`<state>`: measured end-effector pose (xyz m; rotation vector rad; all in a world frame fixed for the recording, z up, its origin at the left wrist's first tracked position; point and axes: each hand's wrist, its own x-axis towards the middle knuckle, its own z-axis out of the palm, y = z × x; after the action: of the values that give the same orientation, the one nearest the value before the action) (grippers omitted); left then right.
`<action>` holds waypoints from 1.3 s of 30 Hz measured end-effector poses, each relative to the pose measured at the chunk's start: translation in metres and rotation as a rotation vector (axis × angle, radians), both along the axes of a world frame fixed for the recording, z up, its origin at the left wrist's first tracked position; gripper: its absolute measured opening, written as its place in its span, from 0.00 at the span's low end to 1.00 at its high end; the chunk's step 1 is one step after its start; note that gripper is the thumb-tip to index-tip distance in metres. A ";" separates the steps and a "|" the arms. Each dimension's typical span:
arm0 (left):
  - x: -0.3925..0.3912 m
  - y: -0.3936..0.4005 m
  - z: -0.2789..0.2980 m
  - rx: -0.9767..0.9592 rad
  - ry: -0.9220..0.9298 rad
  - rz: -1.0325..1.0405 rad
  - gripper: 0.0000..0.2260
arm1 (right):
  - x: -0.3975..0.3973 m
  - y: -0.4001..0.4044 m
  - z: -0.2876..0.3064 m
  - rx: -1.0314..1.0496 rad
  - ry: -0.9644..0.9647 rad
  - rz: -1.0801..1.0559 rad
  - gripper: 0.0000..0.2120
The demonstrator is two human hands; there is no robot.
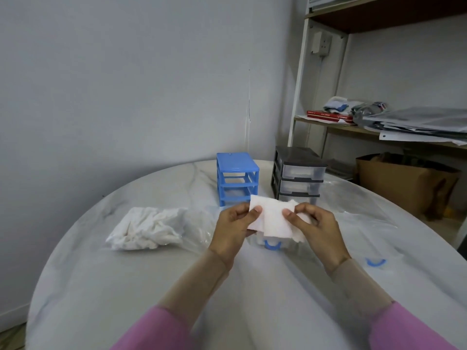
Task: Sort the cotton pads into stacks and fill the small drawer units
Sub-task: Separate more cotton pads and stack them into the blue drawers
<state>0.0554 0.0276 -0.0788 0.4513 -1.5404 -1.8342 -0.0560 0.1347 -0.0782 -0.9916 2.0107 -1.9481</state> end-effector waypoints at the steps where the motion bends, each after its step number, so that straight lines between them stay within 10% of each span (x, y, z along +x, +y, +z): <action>1: 0.000 -0.001 -0.001 0.007 0.002 0.008 0.06 | -0.001 0.001 0.002 -0.045 -0.012 -0.020 0.06; 39: 0.003 0.014 0.006 0.152 -0.038 -0.124 0.08 | 0.006 0.001 -0.007 -0.040 0.106 -0.144 0.09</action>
<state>0.0582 0.0413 -0.0728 0.4721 -1.4897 -2.0587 -0.0499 0.1354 -0.0853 -1.0044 2.1646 -2.0557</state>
